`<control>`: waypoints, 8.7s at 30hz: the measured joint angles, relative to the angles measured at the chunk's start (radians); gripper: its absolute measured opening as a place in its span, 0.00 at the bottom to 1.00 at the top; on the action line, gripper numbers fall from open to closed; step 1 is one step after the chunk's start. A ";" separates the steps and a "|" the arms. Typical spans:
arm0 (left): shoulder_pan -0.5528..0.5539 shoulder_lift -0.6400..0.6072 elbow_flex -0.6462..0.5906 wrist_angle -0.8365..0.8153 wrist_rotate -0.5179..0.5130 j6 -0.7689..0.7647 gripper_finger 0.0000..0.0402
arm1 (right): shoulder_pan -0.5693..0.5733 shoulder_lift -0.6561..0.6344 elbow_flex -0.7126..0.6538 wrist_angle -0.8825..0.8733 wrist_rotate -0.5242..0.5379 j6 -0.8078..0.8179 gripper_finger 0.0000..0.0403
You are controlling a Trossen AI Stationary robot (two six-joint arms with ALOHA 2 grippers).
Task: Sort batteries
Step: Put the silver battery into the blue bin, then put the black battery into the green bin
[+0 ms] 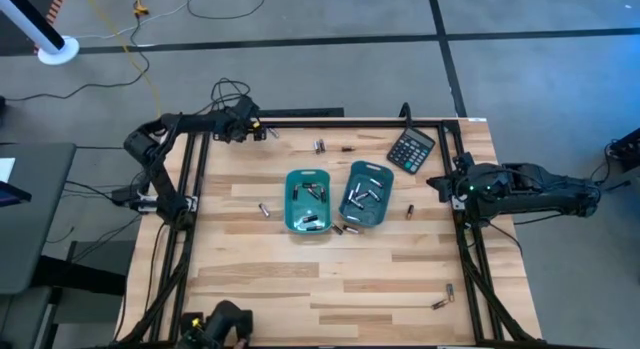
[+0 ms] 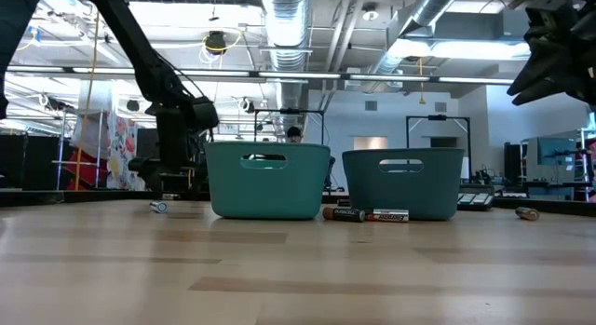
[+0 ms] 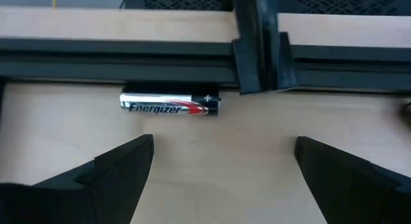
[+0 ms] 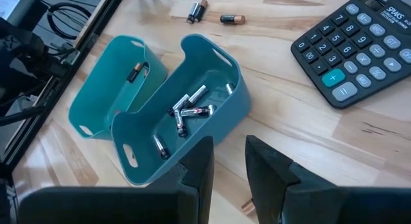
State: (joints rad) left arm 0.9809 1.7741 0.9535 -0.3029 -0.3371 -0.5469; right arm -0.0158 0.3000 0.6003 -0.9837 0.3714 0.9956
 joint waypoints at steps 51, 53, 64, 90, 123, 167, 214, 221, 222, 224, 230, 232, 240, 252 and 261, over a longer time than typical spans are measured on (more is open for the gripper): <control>0.100 0.077 0.023 0.053 -0.016 0.068 0.93 | 0.000 0.000 0.000 0.005 0.001 0.034 0.27; 0.100 0.077 0.023 0.061 -0.015 0.089 0.91 | 0.000 0.000 0.000 0.005 0.001 0.036 0.27; 0.100 0.079 0.022 0.079 0.001 0.092 0.66 | 0.000 0.000 0.000 0.005 0.001 0.036 0.27; 0.007 0.007 0.020 -0.065 0.081 0.078 0.61 | 0.000 0.000 0.000 0.005 0.002 0.051 0.27; -0.597 -0.253 0.302 -0.018 0.179 0.246 0.61 | 0.000 0.000 0.000 0.005 0.024 -0.054 0.27; -0.819 0.585 1.066 -0.359 0.333 0.608 0.61 | 0.010 0.000 0.000 0.004 -0.008 -0.106 0.27; -0.816 0.584 1.179 -0.385 0.325 0.505 0.69 | 0.010 0.000 0.000 0.004 -0.008 -0.116 0.27; -0.816 0.584 1.323 -0.497 0.326 0.539 0.69 | 0.010 0.000 0.000 0.004 -0.008 -0.115 0.27; -0.816 0.584 1.343 -0.525 0.326 0.525 0.69 | 0.010 0.000 0.000 0.004 -0.008 -0.114 0.27; -0.816 0.582 1.371 -0.558 0.332 0.507 0.69 | 0.010 0.000 0.000 0.004 -0.008 -0.114 0.27; -0.834 0.524 1.359 -0.550 0.398 0.537 0.69 | 0.010 0.000 0.000 0.004 -0.008 -0.054 0.27; -0.839 0.505 1.347 -0.545 0.409 0.548 0.69 | 0.010 0.000 0.000 0.004 -0.008 -0.024 0.27; -0.837 0.387 1.146 -0.395 0.403 0.561 0.69 | 0.010 0.000 0.000 0.004 -0.008 0.051 0.27; -0.806 -0.020 0.458 0.081 0.360 0.511 0.69 | 0.008 0.065 0.000 0.005 -0.008 0.285 0.24; -0.705 -0.333 0.072 0.208 0.243 0.477 0.69 | 0.009 0.362 0.000 0.005 -0.112 0.493 0.17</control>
State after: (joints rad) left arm 0.2762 1.4408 1.0255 -0.0953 -0.0944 -0.0695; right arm -0.0071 0.6623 0.6003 -0.9790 0.2593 1.4891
